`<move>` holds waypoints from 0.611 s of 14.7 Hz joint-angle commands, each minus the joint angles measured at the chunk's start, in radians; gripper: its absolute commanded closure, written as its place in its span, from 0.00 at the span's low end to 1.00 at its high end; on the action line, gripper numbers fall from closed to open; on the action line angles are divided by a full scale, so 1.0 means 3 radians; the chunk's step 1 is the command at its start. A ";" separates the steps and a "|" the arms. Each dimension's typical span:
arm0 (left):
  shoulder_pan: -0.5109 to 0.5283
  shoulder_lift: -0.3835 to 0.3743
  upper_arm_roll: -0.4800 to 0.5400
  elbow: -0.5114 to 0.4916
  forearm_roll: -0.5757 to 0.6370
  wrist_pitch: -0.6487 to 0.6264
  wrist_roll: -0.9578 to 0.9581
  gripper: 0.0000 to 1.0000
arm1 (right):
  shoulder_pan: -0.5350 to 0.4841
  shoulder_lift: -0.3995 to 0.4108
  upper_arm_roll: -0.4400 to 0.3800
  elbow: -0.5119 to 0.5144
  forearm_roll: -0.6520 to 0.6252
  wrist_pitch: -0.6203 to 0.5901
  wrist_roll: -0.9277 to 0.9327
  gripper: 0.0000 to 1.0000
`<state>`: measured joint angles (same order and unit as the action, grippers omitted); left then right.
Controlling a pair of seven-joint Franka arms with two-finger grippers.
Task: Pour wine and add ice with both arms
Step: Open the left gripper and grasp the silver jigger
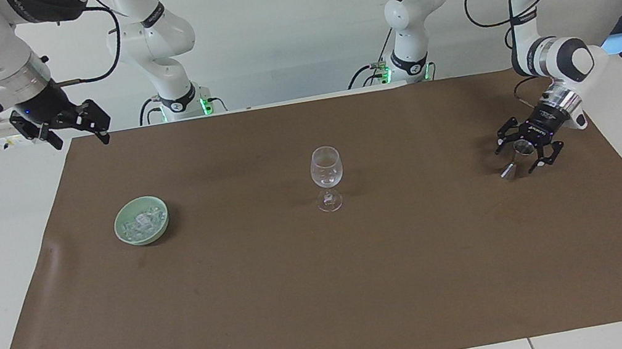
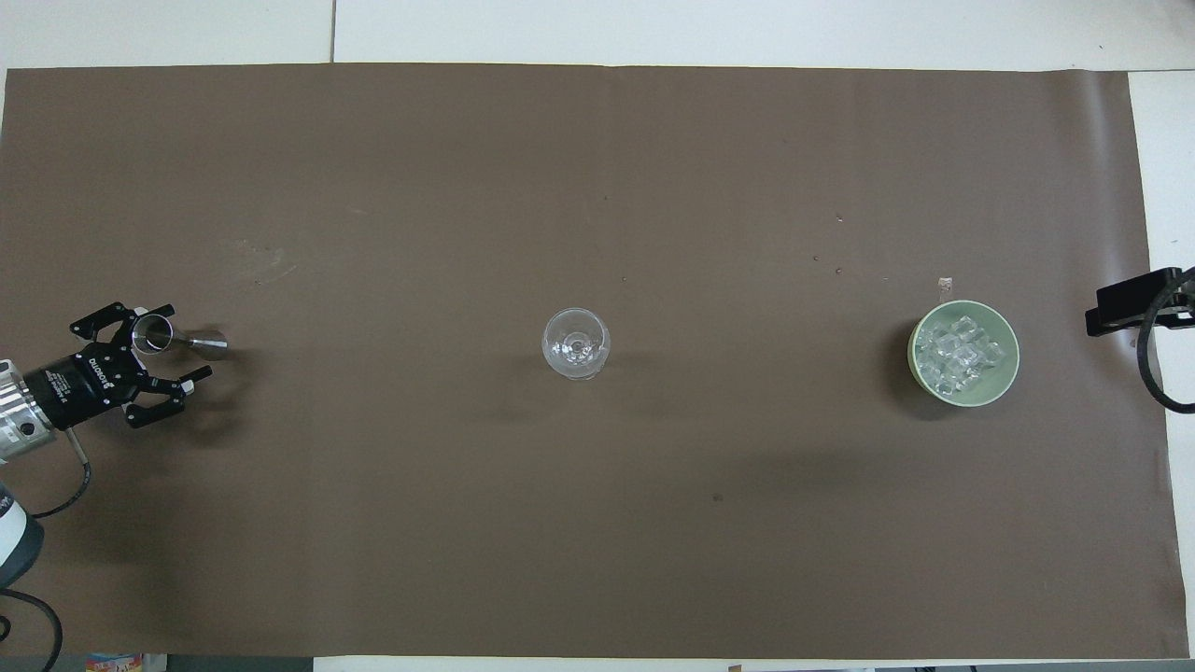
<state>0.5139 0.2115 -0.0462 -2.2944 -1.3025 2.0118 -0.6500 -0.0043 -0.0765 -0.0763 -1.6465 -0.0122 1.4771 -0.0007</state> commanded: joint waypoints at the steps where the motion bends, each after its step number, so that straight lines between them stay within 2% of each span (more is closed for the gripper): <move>1: -0.0021 -0.0086 0.0026 -0.0098 -0.0081 0.0079 0.0035 0.00 | -0.0011 -0.0047 0.0004 -0.0044 0.0015 0.0041 0.0043 0.00; 4: 0.0015 -0.0102 0.0026 -0.0109 -0.0081 0.0049 0.0029 0.00 | -0.0011 -0.0047 0.0004 -0.0044 0.0015 0.0041 0.0043 0.00; 5: 0.0015 -0.0102 0.0026 -0.0109 -0.0081 0.0054 0.0024 0.08 | -0.0011 -0.0047 0.0004 -0.0044 0.0015 0.0036 0.0043 0.00; 7: 0.0015 -0.0102 0.0021 -0.0104 -0.0081 0.0064 0.0024 1.00 | -0.0011 -0.0047 0.0004 -0.0044 0.0015 0.0041 0.0043 0.00; 9: 0.0020 -0.0096 0.0021 -0.0098 -0.0112 0.0064 0.0024 1.00 | -0.0011 -0.0047 0.0004 -0.0044 0.0015 0.0041 0.0043 0.00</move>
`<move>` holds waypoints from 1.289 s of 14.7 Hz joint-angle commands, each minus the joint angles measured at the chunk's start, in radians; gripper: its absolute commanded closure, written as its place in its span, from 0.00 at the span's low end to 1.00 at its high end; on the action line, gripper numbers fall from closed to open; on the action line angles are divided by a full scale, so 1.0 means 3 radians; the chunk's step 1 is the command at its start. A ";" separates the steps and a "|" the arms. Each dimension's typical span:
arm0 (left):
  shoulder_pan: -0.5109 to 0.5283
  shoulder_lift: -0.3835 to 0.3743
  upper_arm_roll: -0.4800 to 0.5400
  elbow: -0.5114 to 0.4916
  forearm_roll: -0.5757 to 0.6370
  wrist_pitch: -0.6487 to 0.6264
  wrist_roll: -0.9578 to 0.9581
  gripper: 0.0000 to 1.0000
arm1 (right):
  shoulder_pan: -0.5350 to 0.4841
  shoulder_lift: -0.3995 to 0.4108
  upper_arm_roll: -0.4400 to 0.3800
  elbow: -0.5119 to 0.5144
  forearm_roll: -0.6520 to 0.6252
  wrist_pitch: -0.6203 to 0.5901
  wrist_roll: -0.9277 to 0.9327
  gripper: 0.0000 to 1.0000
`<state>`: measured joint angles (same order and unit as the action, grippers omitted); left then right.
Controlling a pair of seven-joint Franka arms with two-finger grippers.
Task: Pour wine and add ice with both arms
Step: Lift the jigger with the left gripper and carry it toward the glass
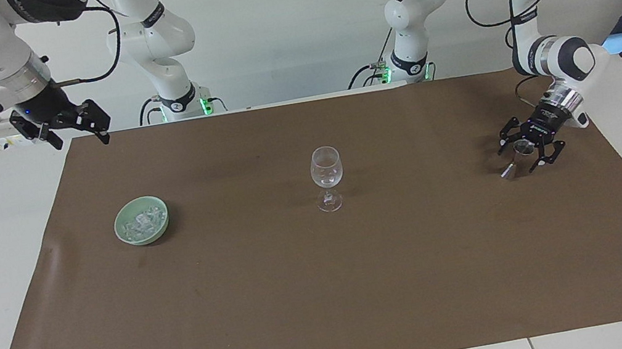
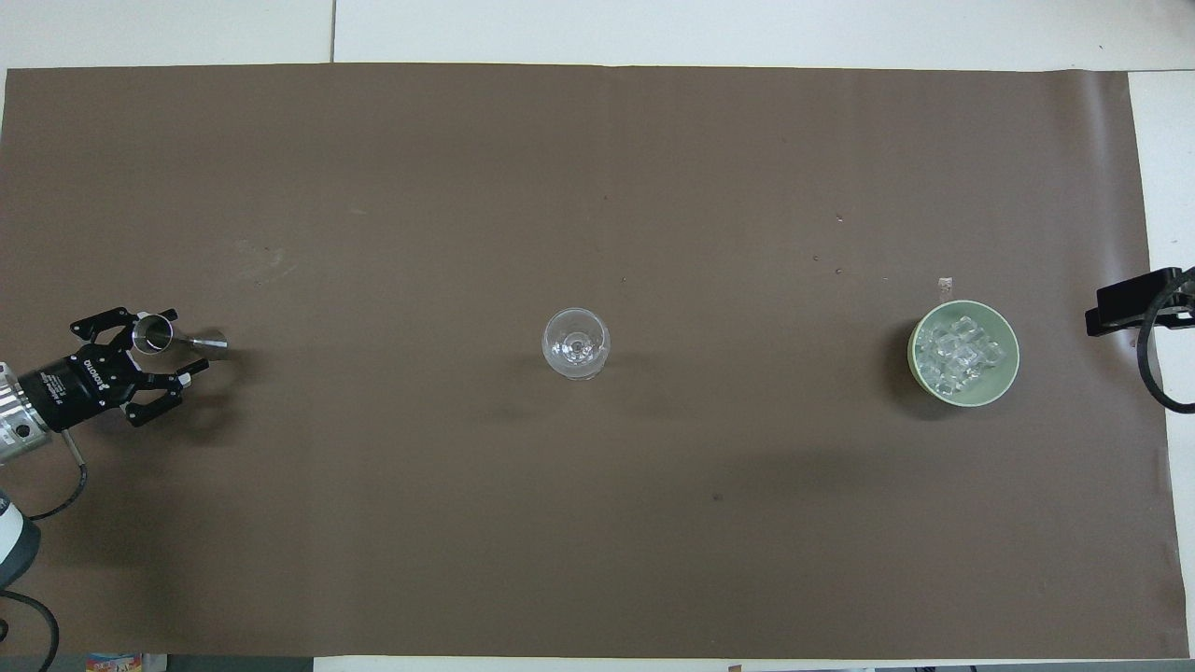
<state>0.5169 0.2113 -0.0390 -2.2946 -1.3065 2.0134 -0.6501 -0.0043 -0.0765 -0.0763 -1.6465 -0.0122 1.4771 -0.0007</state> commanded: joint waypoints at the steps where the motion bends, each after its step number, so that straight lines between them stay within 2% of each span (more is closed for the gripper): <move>1: 0.0010 -0.0096 -0.0003 -0.0098 -0.0099 0.0059 0.0024 1.00 | -0.0011 -0.0047 0.0004 -0.0044 0.0015 0.0041 0.0043 0.00; 5: 0.0031 -0.0157 0.0002 -0.0098 -0.0099 -0.0023 -0.0001 1.00 | -0.0011 -0.0047 0.0004 -0.0044 0.0015 0.0036 0.0043 0.00; 10: -0.0040 -0.0468 0.0007 -0.0078 -0.0099 -0.0059 -0.0420 1.00 | -0.0011 -0.0047 0.0004 -0.0044 0.0015 0.0041 0.0043 0.00; 17: -0.0536 -0.1021 0.0012 -0.0113 -0.0094 -0.0023 -0.1202 1.00 | -0.0011 -0.0047 0.0004 -0.0044 0.0015 0.0041 0.0043 0.00; 19: -0.0684 -0.1113 0.0012 -0.0113 -0.0089 -0.0008 -0.1264 1.00 | -0.0011 -0.0047 0.0004 -0.0044 0.0015 0.0041 0.0043 0.00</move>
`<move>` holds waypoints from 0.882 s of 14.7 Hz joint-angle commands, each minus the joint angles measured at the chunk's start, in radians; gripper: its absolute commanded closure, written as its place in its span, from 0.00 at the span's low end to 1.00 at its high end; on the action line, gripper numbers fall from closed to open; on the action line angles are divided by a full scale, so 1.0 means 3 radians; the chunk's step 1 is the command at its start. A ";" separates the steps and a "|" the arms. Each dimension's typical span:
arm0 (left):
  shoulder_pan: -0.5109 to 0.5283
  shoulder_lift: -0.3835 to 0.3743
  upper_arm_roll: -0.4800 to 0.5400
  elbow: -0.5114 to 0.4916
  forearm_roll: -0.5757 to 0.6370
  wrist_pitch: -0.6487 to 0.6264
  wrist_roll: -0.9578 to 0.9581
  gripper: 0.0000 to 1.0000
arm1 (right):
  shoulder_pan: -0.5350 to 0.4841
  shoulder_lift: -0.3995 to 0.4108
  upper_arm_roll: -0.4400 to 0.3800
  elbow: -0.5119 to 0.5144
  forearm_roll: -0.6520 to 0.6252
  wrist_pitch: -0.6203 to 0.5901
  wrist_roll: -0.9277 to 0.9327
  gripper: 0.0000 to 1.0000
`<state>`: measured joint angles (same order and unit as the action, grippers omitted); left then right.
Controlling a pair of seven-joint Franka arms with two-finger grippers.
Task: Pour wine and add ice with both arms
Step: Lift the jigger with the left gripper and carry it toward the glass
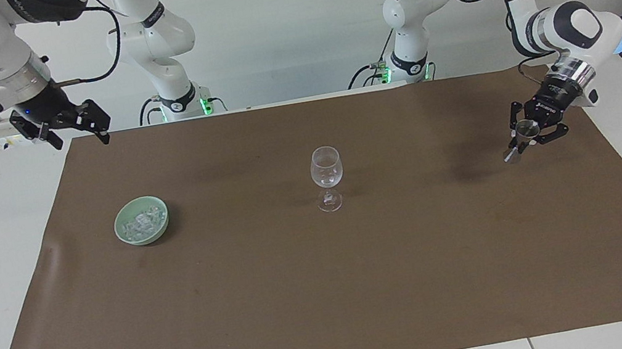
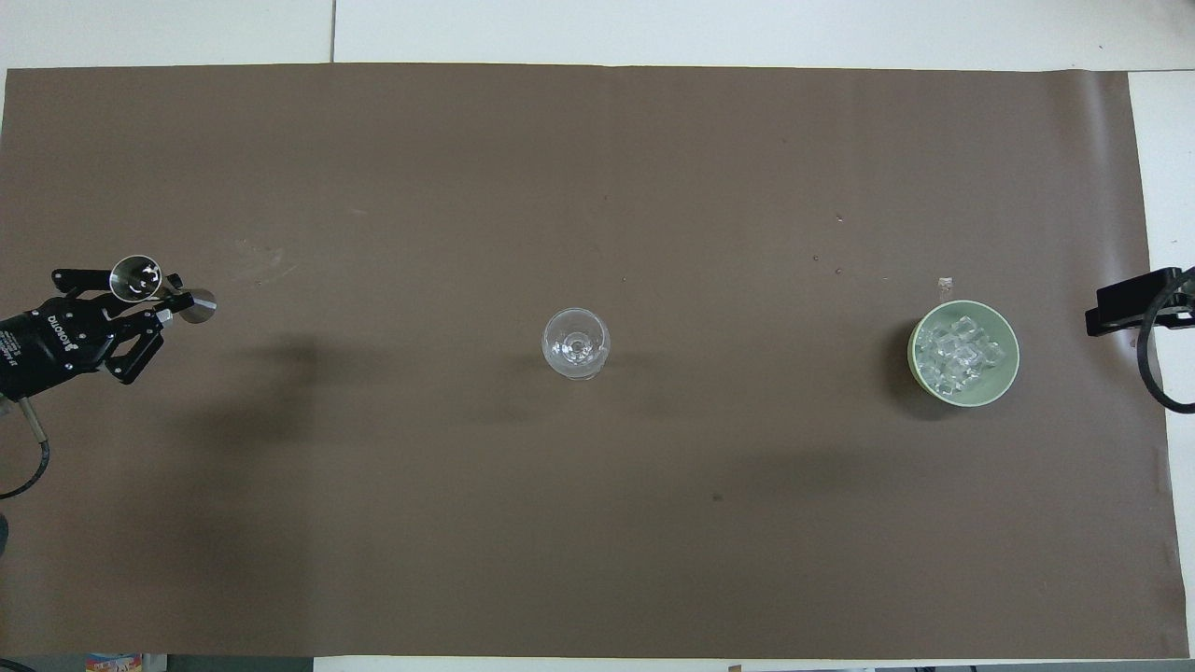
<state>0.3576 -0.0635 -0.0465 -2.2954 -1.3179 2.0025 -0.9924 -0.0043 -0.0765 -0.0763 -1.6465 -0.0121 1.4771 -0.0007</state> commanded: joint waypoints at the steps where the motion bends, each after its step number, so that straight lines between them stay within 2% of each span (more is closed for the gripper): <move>1: -0.0215 -0.0263 0.0027 -0.0126 -0.0050 0.0049 -0.0169 1.00 | -0.0011 -0.0047 0.0004 -0.0044 0.0015 0.0041 0.0048 0.00; 8: -0.1078 -0.0484 -0.0008 -0.0116 -0.0020 0.0666 -0.0510 1.00 | -0.0011 -0.0047 0.0004 -0.0044 0.0015 0.0041 0.0043 0.00; 11: -0.1380 -0.0494 -0.0222 -0.0100 -0.0004 0.1228 -0.0812 1.00 | -0.0011 -0.0047 0.0004 -0.0044 0.0015 0.0036 0.0048 0.00; 13: -0.1453 -0.0458 -0.0422 -0.0070 -0.0004 0.1413 -0.0940 1.00 | -0.0011 -0.0047 0.0004 -0.0044 0.0015 0.0041 0.0043 0.00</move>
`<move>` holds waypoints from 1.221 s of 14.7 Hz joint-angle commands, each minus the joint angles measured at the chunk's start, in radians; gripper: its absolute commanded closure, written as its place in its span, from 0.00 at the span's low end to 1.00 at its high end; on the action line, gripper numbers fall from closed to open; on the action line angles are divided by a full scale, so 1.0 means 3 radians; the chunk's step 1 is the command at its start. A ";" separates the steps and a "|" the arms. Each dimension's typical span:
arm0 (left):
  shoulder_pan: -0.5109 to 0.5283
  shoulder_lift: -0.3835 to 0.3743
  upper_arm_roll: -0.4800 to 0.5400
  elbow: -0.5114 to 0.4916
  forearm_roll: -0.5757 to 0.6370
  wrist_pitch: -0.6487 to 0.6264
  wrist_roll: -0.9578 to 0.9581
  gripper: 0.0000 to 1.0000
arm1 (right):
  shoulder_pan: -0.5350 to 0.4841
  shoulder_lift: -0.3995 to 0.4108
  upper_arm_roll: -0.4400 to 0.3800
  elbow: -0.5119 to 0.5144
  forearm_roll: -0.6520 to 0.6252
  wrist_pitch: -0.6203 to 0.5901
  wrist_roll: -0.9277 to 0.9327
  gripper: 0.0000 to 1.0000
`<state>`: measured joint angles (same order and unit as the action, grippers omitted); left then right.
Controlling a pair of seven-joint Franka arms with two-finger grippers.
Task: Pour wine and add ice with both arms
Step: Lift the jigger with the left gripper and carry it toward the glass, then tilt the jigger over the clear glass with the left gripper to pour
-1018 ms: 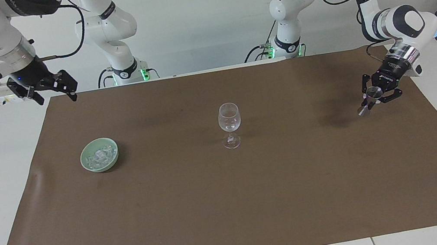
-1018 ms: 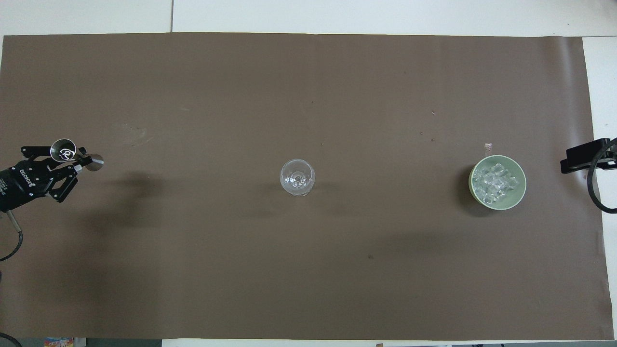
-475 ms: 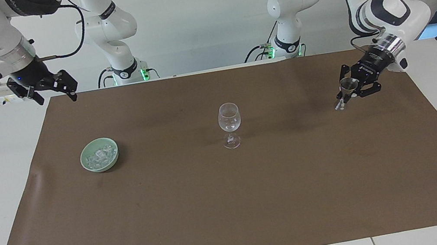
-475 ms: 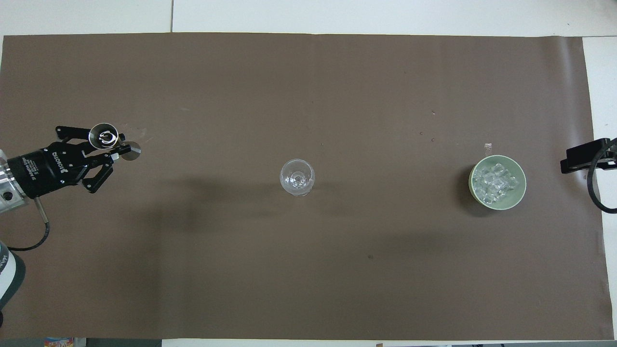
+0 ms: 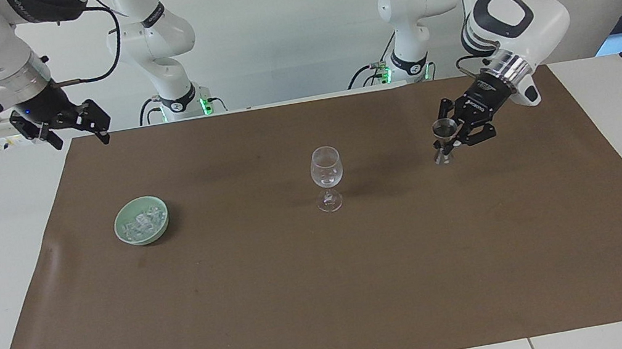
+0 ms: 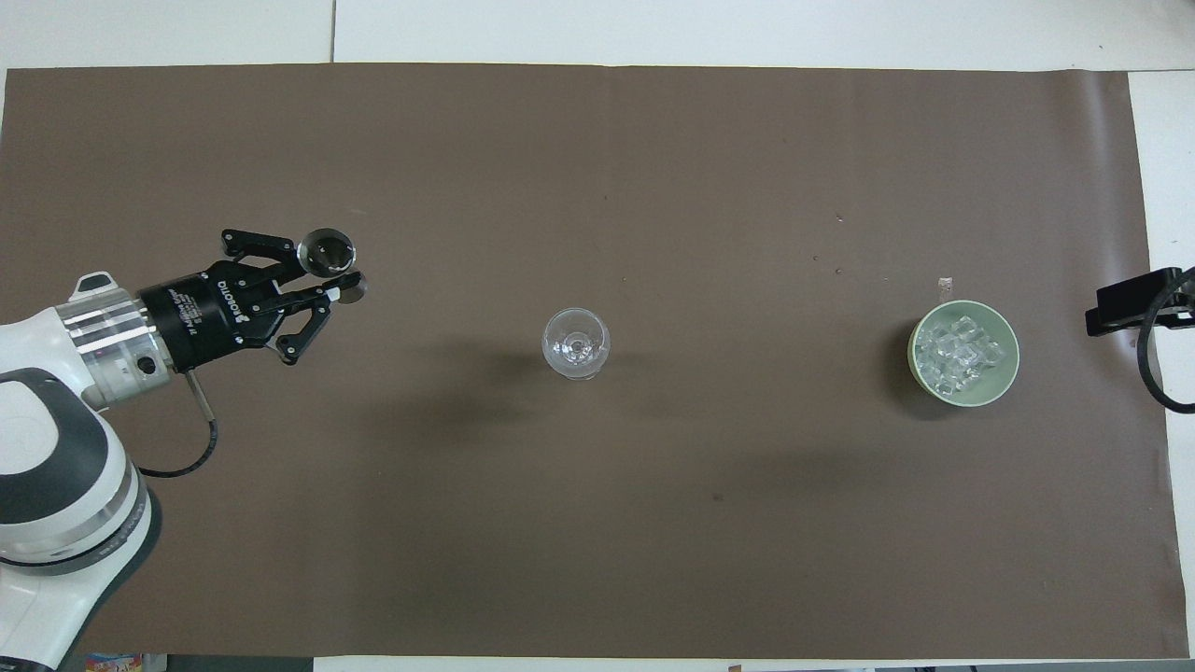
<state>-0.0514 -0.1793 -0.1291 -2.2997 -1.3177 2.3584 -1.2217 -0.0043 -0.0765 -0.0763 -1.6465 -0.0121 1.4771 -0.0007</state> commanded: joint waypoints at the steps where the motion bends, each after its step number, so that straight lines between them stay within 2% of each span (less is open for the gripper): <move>1: -0.0094 -0.0062 -0.0269 -0.0045 -0.0005 0.0344 -0.0248 1.00 | -0.0011 -0.0047 0.0004 -0.0044 0.0015 0.0041 0.0043 0.00; 4: -0.0094 0.0035 -0.0627 0.0026 0.0030 0.0778 -0.0584 1.00 | -0.0011 -0.0047 0.0004 -0.0044 0.0015 0.0041 0.0043 0.00; 6: -0.0099 0.0091 -0.0796 0.0087 0.0326 0.0933 -0.0744 1.00 | -0.0011 -0.0047 0.0004 -0.0044 0.0015 0.0041 0.0043 0.00; 13: -0.0248 0.0382 -0.0817 0.0435 0.1379 0.0933 -0.0857 1.00 | -0.0011 -0.0047 0.0004 -0.0044 0.0015 0.0036 0.0043 0.00; 18: -0.0365 0.0398 -0.0817 0.0435 0.2039 0.0944 -0.0887 1.00 | -0.0011 -0.0047 0.0004 -0.0044 0.0015 0.0036 0.0043 0.00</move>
<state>-0.1319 -0.0701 -0.3820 -2.1803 -0.7786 2.6184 -1.4640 -0.0043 -0.0765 -0.0763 -1.6465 -0.0121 1.4771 -0.0007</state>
